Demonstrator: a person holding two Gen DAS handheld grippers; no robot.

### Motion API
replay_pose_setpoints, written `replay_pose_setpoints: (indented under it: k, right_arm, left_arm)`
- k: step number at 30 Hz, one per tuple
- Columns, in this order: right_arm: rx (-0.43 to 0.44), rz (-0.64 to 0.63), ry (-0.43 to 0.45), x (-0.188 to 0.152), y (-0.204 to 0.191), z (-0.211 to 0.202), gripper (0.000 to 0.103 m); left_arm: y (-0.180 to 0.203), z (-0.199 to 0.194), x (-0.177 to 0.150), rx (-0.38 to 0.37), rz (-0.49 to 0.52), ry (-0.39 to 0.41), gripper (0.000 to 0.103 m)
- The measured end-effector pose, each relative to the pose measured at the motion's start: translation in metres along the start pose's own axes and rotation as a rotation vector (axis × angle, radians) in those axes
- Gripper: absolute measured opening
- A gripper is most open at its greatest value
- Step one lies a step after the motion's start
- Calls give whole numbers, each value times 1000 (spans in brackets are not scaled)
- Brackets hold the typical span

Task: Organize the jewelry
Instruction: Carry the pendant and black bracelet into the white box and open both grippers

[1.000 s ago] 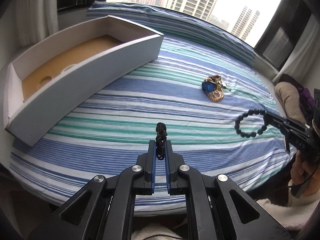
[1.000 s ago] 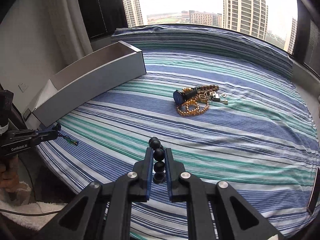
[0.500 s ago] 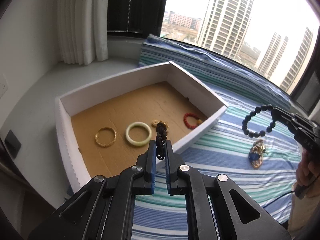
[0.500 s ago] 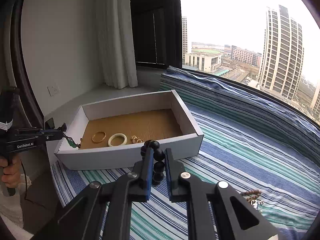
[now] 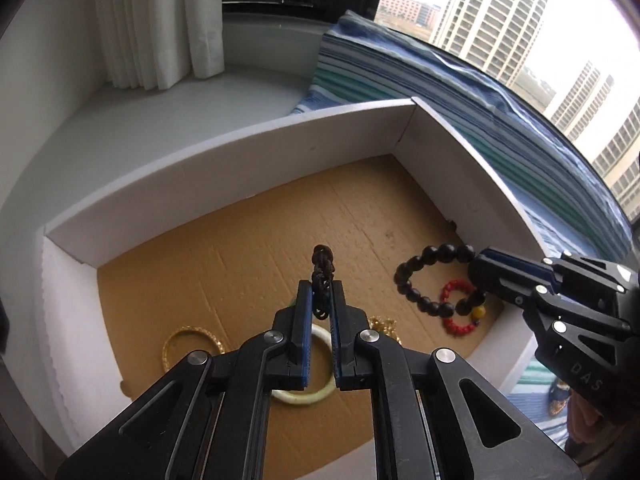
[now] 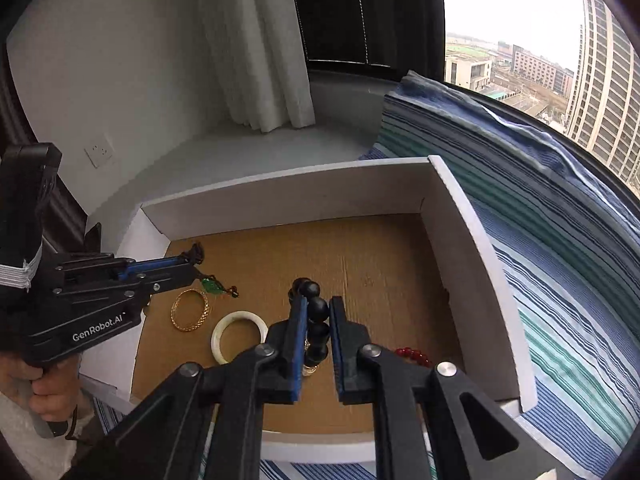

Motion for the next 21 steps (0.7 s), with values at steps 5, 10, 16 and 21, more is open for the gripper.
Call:
replay_pose_setpoints:
  k: [5, 10, 16, 21]
  right_arm:
    - [-1, 55, -29, 2, 21, 40, 13]
    - [-120, 90, 57, 1, 44, 12, 14]
    - [-200, 55, 194, -16, 39, -86, 39]
    - [-221, 60, 265, -69, 29, -181, 48]
  left_arm:
    - [-1, 27, 3, 46, -17, -10, 23]
    - [-5, -3, 7, 55, -20, 86, 60]
    - [23, -77, -22, 9, 58, 204, 75]
    - [75, -127, -97, -98, 178, 245, 91]
Point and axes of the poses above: each gripper's, at about its wrist camera, not at the fingertips, and z roughly the way its jaws point, y to its right, x to its top, the point moved 4 cm from there along z, roughly the way its jaws point, and after that the axes turned 6 degrees about -z, right-handed, at the moved point
